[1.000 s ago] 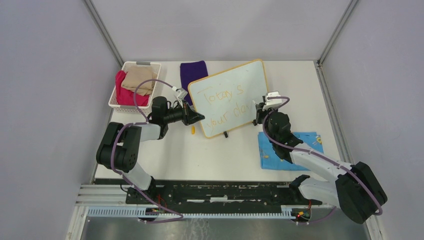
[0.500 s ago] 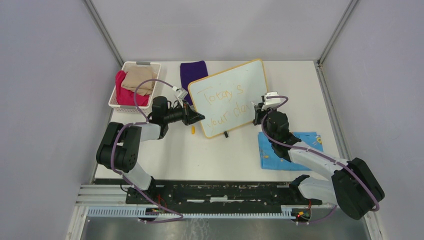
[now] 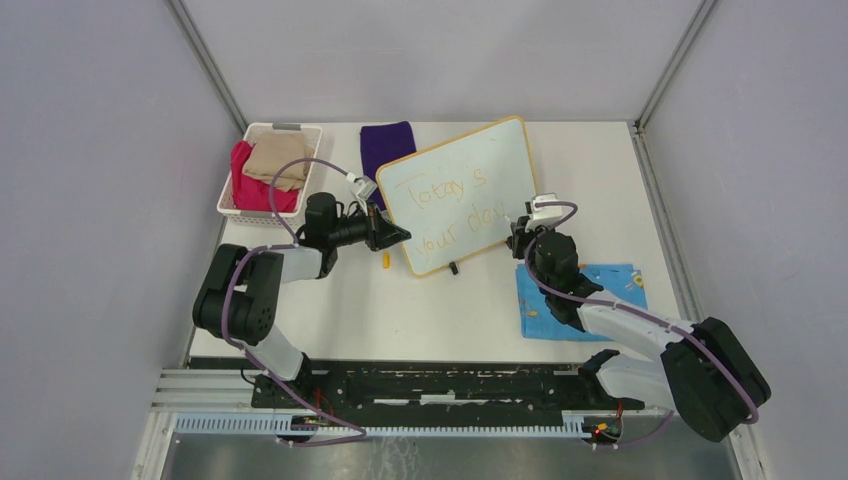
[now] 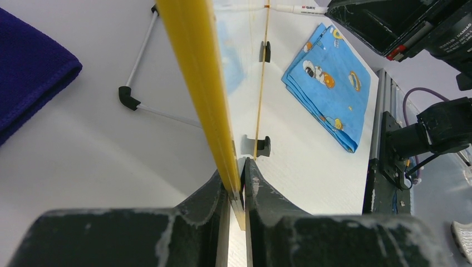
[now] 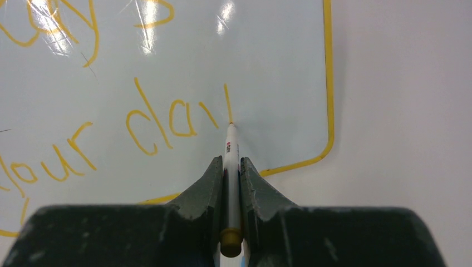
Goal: Write a sentence on the whiteboard
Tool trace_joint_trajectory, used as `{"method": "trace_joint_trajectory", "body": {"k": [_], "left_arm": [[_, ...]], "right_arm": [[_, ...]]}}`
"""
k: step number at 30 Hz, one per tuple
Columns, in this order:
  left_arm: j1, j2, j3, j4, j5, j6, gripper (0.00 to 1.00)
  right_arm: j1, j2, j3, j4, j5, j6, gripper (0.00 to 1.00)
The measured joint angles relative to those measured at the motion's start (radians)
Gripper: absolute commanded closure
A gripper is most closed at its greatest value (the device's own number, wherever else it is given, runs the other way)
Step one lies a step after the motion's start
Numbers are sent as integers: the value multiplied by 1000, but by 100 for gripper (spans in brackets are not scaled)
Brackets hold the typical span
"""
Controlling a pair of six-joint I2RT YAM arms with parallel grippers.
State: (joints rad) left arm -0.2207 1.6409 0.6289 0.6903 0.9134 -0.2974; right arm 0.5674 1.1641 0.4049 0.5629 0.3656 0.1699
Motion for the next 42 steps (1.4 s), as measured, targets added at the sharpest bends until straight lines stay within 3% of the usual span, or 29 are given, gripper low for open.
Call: {"method": "trace_joint_trajectory", "body": {"k": [31,36,42], "left_arm": [[-4,0,0,-2,-3,0,98],[-4,0,0,-3,-3,0,98],[-5,0,0,-4,-4,0,98]], "right_arm": [[92,-42,-54,-28,-183,98,100],[91,-214,-61,-90,-103,78,100],[68,-394,-110,-91,116,61,100]]}}
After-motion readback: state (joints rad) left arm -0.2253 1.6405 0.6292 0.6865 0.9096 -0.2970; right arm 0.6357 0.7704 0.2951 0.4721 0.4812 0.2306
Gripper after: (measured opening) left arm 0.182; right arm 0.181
